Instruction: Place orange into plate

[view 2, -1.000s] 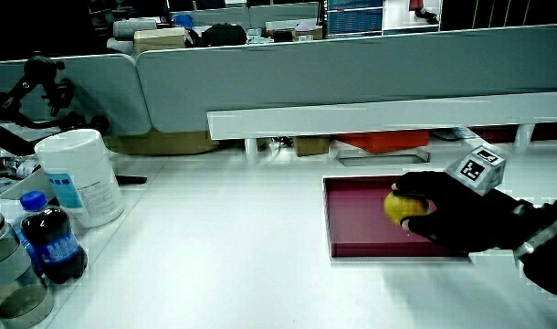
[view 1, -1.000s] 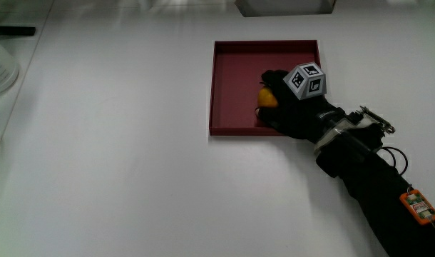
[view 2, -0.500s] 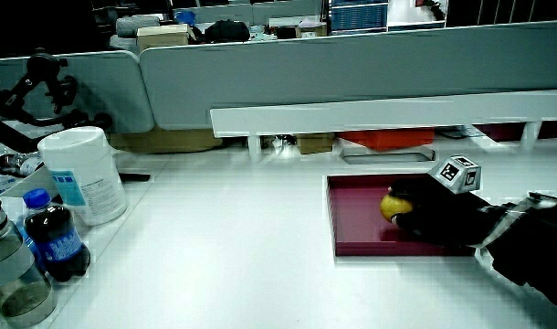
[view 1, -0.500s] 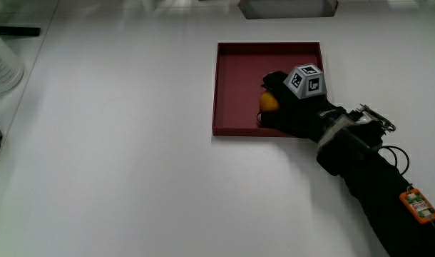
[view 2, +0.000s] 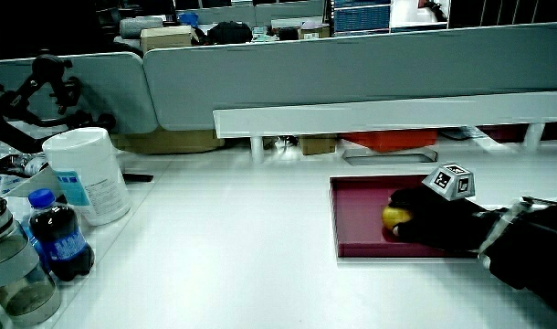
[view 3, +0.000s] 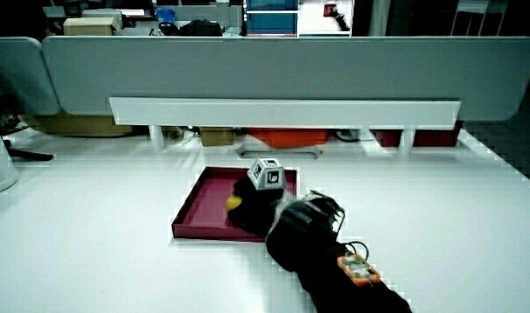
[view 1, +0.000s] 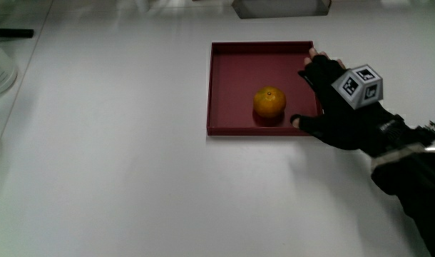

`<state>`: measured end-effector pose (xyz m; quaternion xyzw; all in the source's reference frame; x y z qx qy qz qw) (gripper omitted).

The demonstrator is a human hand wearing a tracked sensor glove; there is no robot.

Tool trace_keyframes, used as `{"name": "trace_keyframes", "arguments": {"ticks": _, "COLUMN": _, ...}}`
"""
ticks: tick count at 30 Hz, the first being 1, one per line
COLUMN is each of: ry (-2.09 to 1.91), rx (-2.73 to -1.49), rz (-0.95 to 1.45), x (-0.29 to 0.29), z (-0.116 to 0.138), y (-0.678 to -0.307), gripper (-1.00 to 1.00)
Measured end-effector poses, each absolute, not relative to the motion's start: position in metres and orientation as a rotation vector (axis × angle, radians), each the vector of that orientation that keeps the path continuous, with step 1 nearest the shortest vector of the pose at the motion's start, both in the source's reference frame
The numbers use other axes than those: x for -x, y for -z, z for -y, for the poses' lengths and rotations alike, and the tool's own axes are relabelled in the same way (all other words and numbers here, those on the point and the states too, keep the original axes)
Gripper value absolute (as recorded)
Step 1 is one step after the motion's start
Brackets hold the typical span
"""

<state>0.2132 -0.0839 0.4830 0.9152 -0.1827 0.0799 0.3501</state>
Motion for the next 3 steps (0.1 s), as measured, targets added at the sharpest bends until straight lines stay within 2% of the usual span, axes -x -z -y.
{"name": "trace_keyframes", "arguments": {"ticks": 1, "ry": -0.198, "rx": -2.332, "rz": 0.470, "x": -0.212, "z": 0.074, "y": -0.465, "gripper": -1.00}}
{"name": "trace_keyframes", "arguments": {"ticks": 2, "ry": -0.108, "rx": -2.422, "rz": 0.491, "x": -0.225, "z": 0.071, "y": -0.485, "gripper": -1.00}}
{"name": "trace_keyframes", "arguments": {"ticks": 3, "ry": -0.112, "rx": -2.424, "rz": 0.514, "x": -0.230, "z": 0.063, "y": -0.482, "gripper": -1.00}}
